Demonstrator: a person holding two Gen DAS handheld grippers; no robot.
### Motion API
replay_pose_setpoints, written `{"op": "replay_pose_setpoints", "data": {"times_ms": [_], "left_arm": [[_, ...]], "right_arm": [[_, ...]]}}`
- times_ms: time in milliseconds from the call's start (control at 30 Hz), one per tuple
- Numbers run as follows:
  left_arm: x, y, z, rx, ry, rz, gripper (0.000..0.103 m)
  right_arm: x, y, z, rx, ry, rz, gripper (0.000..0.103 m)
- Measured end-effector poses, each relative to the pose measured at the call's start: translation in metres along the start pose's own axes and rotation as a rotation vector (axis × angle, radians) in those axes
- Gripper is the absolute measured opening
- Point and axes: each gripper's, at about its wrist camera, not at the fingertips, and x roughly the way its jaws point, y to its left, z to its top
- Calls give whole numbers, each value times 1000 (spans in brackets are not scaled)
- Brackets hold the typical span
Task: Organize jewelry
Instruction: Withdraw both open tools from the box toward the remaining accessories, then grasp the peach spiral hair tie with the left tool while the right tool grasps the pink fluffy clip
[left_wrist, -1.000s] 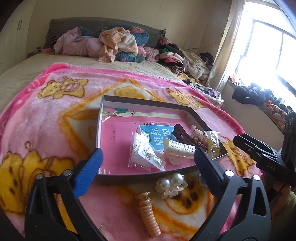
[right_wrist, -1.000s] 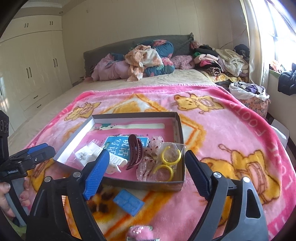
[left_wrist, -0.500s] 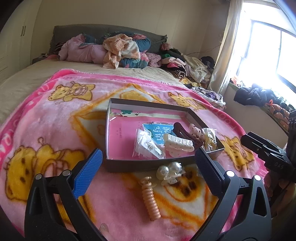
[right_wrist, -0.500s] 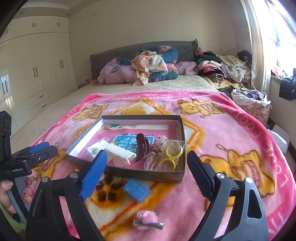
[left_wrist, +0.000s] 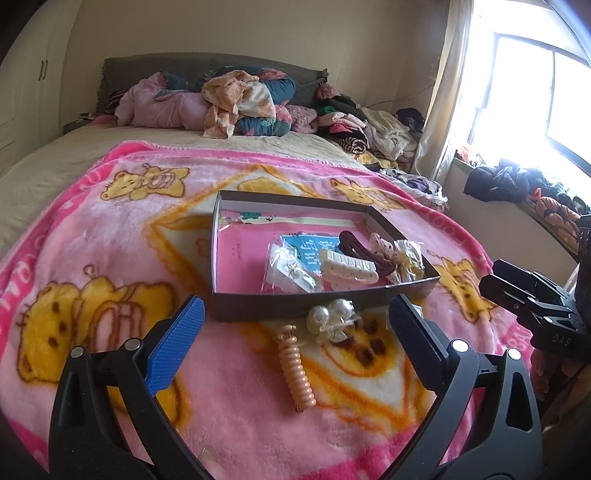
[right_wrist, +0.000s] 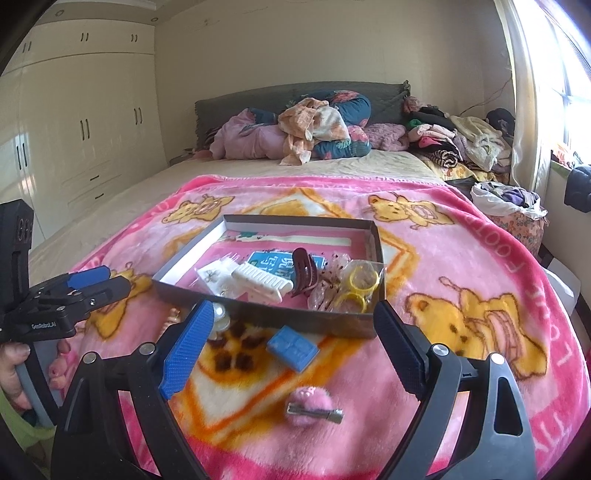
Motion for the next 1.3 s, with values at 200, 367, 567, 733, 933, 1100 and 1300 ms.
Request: {"op": "replay_pose_setpoints", "data": {"times_ms": [200,367,567,733,933,1100,1300], "left_arm": [[-2,-1,-7,8,12,-3,91],[1,0,-15,15,34,-8,91],[5,-1,-25,26,58,-13,91],[11,-3,-31,35,75,-12,91],[17,-7,-37,48,88,-10,91],[26,-10,-41,53,104,-9,91],[38,-10,-44,49,129,-3,91]], "right_arm": [[-2,2,-10,3,20,6,86],[3,1,-23,0,55,3,86],[10,-2,-36,6,98,-5,86],[15,-3,-44,9,127,-14,86],[23,-4,-52,8,162,-28,86],[30,-7,-57,22,190,-35,86],[41,-9,-63,33,230,-49,86]]}}
